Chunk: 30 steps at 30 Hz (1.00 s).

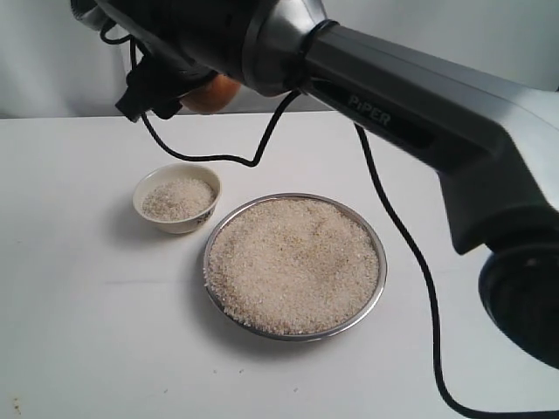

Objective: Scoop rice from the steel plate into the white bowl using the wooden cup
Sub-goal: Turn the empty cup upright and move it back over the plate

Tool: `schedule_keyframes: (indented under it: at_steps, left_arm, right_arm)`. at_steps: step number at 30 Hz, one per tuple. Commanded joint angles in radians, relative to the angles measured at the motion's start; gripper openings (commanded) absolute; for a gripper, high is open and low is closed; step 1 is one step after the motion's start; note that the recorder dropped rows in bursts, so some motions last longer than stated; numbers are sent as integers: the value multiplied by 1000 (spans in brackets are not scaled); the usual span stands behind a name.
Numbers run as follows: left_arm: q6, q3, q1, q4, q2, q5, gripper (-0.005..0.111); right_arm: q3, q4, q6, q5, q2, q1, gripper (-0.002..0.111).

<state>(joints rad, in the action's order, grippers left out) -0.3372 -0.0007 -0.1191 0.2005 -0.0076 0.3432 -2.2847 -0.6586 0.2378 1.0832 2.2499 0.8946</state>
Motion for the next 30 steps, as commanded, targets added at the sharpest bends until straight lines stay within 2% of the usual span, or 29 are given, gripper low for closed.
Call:
schedule_keyframes:
  at_steps: [1,6,11,20,25,30]
  left_arm:
    - [-2,1,1,-4,8,-6,0]
    - [-2,1,1,-4,8,-6,0]
    - [-2,1,1,-4,8,-6,0]
    - [-2,1,1,-4,8,-6,0]
    - [-2,1,1,-4,8,-6,0]
    - [-2,1,1,-4,8,-6,0]
  right_arm:
    - [-8,-15,3,138,-49,-1,0]
    - [48,-21,1,138,-99,-8,0]
    - [252,-21,1,122,-195,-27,0]
    - [644,-66,-4,-179,-337,-137,0]
    - [700,-194,-135,-227,-294,-152,0]
    - [700,-226,-317,-261,-200,-153,0]
